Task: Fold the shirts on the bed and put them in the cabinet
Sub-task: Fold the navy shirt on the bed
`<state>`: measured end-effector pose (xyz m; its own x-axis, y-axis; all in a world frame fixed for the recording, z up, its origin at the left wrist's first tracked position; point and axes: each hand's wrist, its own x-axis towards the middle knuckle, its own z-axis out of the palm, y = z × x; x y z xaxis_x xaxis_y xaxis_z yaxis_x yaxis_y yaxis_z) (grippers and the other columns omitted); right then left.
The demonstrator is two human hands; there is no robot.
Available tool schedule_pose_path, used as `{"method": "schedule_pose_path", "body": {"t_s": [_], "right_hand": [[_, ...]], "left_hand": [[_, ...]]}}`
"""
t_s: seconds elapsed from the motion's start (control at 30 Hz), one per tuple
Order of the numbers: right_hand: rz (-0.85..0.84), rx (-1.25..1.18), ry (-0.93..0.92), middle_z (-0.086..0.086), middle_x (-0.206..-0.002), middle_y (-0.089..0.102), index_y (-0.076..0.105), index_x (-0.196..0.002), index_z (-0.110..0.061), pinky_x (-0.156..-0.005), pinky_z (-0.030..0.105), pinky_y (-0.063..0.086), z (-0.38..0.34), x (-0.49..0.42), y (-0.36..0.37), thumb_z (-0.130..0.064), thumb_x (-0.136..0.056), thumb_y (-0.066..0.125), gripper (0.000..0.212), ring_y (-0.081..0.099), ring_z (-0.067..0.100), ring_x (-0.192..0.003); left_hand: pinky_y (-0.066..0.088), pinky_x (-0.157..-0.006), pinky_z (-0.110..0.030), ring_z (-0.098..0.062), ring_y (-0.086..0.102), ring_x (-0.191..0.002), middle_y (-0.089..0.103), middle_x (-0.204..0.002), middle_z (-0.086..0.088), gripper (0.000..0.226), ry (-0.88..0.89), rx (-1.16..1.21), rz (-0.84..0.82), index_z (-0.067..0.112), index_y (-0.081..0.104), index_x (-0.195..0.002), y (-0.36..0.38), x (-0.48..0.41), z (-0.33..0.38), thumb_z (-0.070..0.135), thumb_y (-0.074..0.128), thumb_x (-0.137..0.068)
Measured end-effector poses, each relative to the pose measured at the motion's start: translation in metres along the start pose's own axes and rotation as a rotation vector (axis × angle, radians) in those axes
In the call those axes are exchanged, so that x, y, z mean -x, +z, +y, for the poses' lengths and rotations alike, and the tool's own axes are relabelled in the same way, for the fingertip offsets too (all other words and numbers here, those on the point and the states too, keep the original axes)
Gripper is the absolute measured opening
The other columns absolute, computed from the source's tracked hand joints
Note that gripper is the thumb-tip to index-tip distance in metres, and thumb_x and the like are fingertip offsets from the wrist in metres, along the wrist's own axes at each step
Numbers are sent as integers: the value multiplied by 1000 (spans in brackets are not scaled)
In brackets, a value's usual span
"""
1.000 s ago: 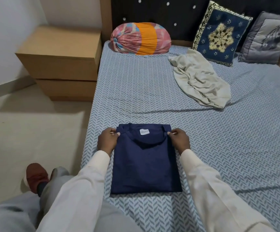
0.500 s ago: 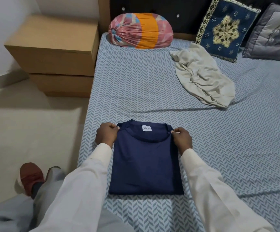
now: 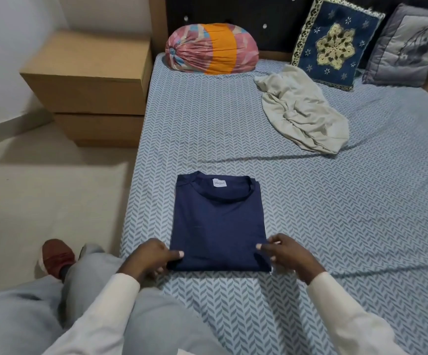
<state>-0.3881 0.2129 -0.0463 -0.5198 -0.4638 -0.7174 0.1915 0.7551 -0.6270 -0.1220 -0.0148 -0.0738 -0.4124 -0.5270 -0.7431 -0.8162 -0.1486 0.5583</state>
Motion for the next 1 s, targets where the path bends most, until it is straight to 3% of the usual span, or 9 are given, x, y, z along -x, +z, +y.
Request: {"method": "schedule_pose_path", "body": {"t_s": [0.07,0.17,0.3,0.4,0.47,0.57,0.7,0.83,1.0], "right_hand": [[8,32,-12,8,-74,57,54,-93,-8,-43,21,38,17,11,3,-22,-78,82,35,49,13,-52],[34,57,-121,6,-61,49,51,-78,-8,-46,20,36,23,13,5,-13,-86,74,25,45,11,-49],[255,263,-196,-2,-57,57,49,-63,-16,-64,33,50,28,1,3,-27,-84,72,32,58,20,-59],[321,470,-163,-3,-71,61,51,-73,-19,-68,33,46,31,7,12,-37,-82,69,28,61,21,-73],[401,474,-223,-1,-87,62,51,-88,-22,-67,33,44,25,14,19,-37,-78,71,26,60,22,-83],[504,438,-473,6,-101,60,56,-108,-19,-80,38,48,15,17,33,-28,-79,71,34,58,25,-95],[357,513,-710,11,-110,60,57,-124,-12,-89,39,45,-2,16,75,-20,-90,62,36,56,29,-103],[274,673,-697,14,-107,57,55,-120,-9,-87,40,42,-2,4,86,-20,-91,58,31,54,34,-102],[447,543,-455,17,-106,60,59,-114,-7,-87,39,45,7,-18,48,-23,-85,63,33,57,36,-104]], "left_hand": [[44,-51,-26,-19,49,-46,57,-53,-9,34,-7,-55,-5,7,59,-67,6,7,-7,31,80,-76],[48,-55,-29,-20,54,-47,60,-53,-6,32,40,-109,98,10,57,-66,9,14,-7,32,76,-79],[51,-76,-29,-25,65,-87,70,-93,-7,30,72,-408,273,19,60,-78,16,32,-1,48,67,-82],[47,-83,-30,-27,61,-105,63,-117,-8,37,62,-610,327,15,58,-110,24,43,5,44,61,-88],[47,-83,-32,-30,61,-106,61,-118,-11,39,103,-611,398,12,48,-116,27,49,12,35,60,-87],[49,-80,-36,-32,62,-100,60,-113,-9,41,368,-469,457,18,43,-122,42,49,26,28,60,-86],[49,-84,-44,-35,59,-102,50,-126,-7,57,696,-438,307,33,32,-147,82,46,58,29,53,-94],[46,-89,-41,-39,55,-114,39,-141,-14,66,484,-648,226,32,11,-156,82,24,49,41,44,-99],[47,-91,-40,-35,55,-115,54,-131,-16,78,353,-584,290,24,1,-157,68,10,47,52,43,-97]]}}
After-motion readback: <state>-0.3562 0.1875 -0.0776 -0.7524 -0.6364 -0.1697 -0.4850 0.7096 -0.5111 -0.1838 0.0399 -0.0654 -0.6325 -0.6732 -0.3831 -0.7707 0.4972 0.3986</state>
